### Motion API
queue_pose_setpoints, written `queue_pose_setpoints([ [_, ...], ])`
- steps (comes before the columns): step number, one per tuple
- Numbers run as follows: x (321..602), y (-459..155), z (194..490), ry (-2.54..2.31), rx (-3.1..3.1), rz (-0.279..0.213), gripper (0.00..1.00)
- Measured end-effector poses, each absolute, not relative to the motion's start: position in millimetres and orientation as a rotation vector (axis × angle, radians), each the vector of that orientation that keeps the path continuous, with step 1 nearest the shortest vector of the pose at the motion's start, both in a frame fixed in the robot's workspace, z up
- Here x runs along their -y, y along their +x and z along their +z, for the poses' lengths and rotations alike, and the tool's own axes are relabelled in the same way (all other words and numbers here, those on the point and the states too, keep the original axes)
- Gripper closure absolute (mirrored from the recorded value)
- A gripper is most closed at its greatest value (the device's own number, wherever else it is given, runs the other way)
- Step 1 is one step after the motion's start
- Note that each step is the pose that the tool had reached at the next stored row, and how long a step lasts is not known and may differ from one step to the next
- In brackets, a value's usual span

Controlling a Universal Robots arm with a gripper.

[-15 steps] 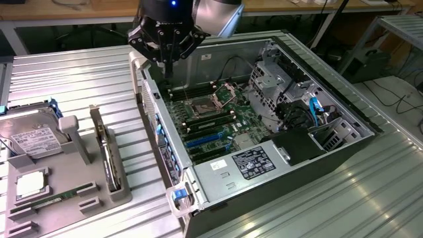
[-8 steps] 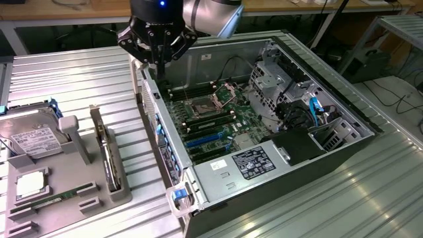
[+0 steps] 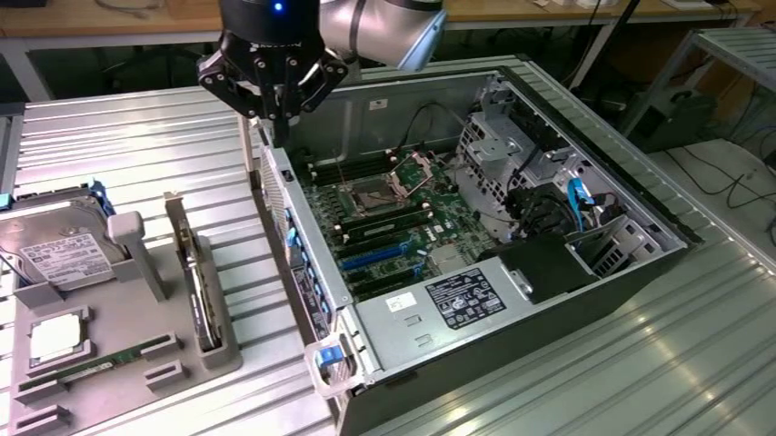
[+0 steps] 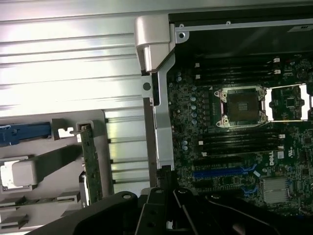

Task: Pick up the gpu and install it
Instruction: 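Reach for the gpu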

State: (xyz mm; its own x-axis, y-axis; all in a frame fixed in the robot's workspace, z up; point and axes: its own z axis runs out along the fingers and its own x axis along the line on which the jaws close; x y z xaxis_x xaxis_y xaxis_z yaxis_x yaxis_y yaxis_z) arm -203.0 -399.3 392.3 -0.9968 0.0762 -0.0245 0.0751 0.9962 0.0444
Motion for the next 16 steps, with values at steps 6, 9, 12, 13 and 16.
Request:
queue_pose_setpoints([
  [6, 399.5, -211.7, 392.2, 0.118, -3.113, 0.068, 0.89],
  [9, 399.6, -219.9, 392.1, 0.118, -3.112, 0.068, 0.89],
  [12, 399.6, -222.9, 392.1, 0.118, -3.113, 0.068, 0.89],
  [13, 399.6, -224.2, 392.1, 0.118, -3.112, 0.068, 0.89],
  [16, 399.7, -228.2, 392.0, 0.118, -3.112, 0.068, 0.89],
])
